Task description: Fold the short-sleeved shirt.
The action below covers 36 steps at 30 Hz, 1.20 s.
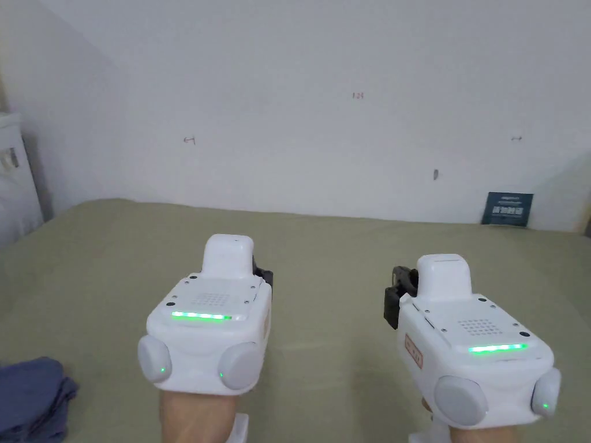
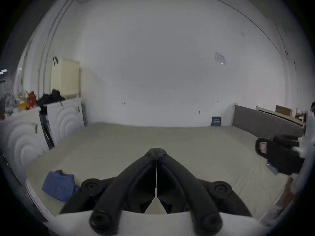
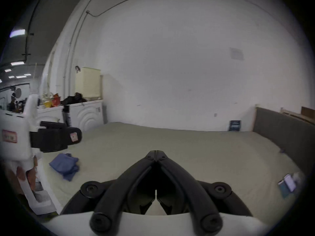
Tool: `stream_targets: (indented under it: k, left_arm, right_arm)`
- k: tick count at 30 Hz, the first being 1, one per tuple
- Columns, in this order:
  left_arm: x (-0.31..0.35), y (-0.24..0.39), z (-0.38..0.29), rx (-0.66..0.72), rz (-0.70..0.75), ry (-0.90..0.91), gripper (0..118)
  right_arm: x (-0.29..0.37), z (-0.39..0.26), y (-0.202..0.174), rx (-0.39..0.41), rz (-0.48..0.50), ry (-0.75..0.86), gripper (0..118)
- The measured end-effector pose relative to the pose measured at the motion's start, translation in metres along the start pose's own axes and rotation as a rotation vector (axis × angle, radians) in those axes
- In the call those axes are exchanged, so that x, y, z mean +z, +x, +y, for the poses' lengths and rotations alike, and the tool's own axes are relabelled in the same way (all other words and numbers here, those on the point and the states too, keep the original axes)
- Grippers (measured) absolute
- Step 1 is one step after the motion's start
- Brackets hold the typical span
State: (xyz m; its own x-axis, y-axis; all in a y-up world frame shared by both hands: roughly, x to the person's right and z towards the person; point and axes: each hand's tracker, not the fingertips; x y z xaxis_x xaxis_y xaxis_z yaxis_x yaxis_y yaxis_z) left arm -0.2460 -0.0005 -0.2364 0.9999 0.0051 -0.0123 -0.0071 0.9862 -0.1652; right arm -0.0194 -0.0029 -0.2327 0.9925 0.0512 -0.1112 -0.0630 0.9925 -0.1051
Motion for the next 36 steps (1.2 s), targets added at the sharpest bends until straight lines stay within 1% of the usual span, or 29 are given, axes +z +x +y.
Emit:
stream_targets:
  k: [1,3,6,15,17,18,19,20,21,22,23,24,25,27,28,29,36]
  left_arm:
    - [0.002,0.009,0.000,-0.024,0.019,0.026,1]
    - [0.005,0.016,-0.001,-0.030,0.010,0.028,1]
    - [0.012,0.018,0.000,-0.039,0.009,0.030,1]
    - [0.016,0.014,0.009,-0.035,-0.010,0.022,2]
    - [0.015,0.012,0.009,-0.034,-0.011,0.027,5]
    - [0.015,0.009,0.010,-0.031,-0.014,0.032,26]
    - [0.014,0.007,0.011,-0.027,-0.024,0.035,26]
    - [0.012,0.006,0.011,-0.030,-0.023,0.033,36]
    - [0.009,0.005,0.012,-0.046,-0.024,0.006,64]
    - [0.006,0.004,0.011,-0.045,-0.018,-0.001,104]
    - [0.010,0.003,0.008,-0.037,-0.017,0.049,118]
    - [0.010,0.001,0.010,-0.046,-0.007,0.043,118]
    - [0.010,0.001,0.012,-0.058,-0.001,0.036,118]
    - [0.009,-0.002,0.015,-0.055,0.012,0.038,118]
    - [0.009,-0.004,0.017,-0.044,0.004,0.047,118]
    - [0.011,-0.003,0.017,-0.047,0.004,0.046,118]
    - [0.015,0.000,0.022,-0.085,0.000,0.056,118]
  right_arm:
    - [0.005,0.002,0.009,-0.014,0.003,0.009,0]
    - [0.013,0.004,0.021,-0.029,-0.042,0.015,0]
    - [0.021,0.004,0.032,-0.040,-0.056,0.024,0]
    - [0.021,0.000,0.033,-0.053,-0.080,0.029,0]
    - [0.018,0.000,0.033,-0.059,-0.078,0.025,1]
    - [0.017,0.000,0.031,-0.059,-0.080,0.026,20]
    - [0.017,0.000,0.030,-0.058,-0.080,0.032,30]
    - [0.016,0.001,0.029,-0.057,-0.081,0.031,42]
    - [0.014,0.003,0.029,-0.060,-0.081,0.014,67]
    - [0.013,0.003,0.027,-0.074,-0.079,0.012,101]
    - [0.014,0.003,0.026,-0.079,-0.079,0.017,118]
    - [0.017,-0.008,0.024,-0.070,-0.081,0.037,116]
    - [0.017,-0.013,0.022,-0.069,-0.091,0.026,118]
    - [0.018,-0.022,0.019,-0.086,-0.077,0.024,118]
    - [0.012,0.000,0.029,-0.096,-0.071,0.018,118]
    - [0.011,0.007,0.032,-0.097,-0.070,0.020,118]
    - [0.014,0.009,0.027,-0.073,-0.070,0.034,118]
